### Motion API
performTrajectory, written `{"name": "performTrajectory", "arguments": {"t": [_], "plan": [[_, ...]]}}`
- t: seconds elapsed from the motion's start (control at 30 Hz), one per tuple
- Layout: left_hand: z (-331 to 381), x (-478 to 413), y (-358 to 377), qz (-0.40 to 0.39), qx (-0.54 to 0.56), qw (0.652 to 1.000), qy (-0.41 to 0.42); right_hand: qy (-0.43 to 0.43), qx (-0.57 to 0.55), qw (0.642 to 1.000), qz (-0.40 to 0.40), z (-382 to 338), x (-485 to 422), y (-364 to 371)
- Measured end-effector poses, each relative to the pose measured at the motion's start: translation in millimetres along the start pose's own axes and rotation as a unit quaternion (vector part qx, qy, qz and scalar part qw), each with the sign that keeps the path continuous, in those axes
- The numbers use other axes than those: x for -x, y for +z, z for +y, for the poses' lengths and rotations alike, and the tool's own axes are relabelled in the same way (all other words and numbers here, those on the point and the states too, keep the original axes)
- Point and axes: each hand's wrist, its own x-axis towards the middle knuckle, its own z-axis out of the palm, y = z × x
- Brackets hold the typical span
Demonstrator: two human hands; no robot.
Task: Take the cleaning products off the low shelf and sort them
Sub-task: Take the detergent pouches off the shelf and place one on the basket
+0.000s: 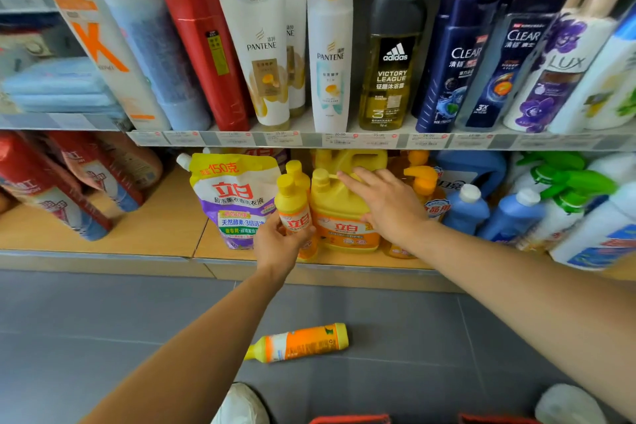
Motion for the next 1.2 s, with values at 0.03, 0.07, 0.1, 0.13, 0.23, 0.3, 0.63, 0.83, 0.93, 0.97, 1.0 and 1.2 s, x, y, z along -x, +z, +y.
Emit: {"name": "performTrajectory", "arguments": {"t": [0.03,0.07,0.1,0.13,0.23,0.3,0.63,0.83,0.93,0.97,1.0,1.2], "plan": [[0,-4,1,-0.003,-0.002,1.000,-0.002,0.001,-0.002,1.000,0.002,0,1,0],[-1,-7,2,-0.004,-0.006,1.000,-0.002,0.002,-0.002,1.000,0.003,0,2,-1],[-1,-11,3,-0.002,-0.013,1.000,-0.002,0.002,-0.002,1.000,0.004,0,2,-1],[-1,-15,3,0.001,-0.022,1.000,0.001,0.003,-0.002,1.000,0.004,0,2,-1],[-3,-25,4,0.003,-0.039,0.999,0.005,0.001,-0.004,1.000,0.002,-1,1,-2],[-4,-30,5,0.001,-0.051,0.999,0.005,0.001,-0.008,1.000,-0.001,-2,1,-1],[-21,-25,2,-0.004,-0.156,0.984,-0.089,-0.002,0.005,0.994,0.112,-30,27,14],[-73,1,-50,-0.148,-0.257,0.950,-0.097,-0.066,-0.186,0.977,-0.082,-77,67,101],[-118,23,-74,-0.246,-0.373,0.886,-0.127,-0.044,-0.183,0.936,-0.297,-94,73,159],[-133,30,-79,-0.271,-0.403,0.863,-0.143,-0.041,-0.184,0.923,-0.335,-99,76,175],[-147,34,-83,-0.281,-0.423,0.846,-0.161,-0.035,-0.185,0.913,-0.361,-104,79,190],[-204,43,-80,-0.186,-0.352,0.847,-0.352,0.005,-0.190,0.893,-0.408,-111,84,250]]}}
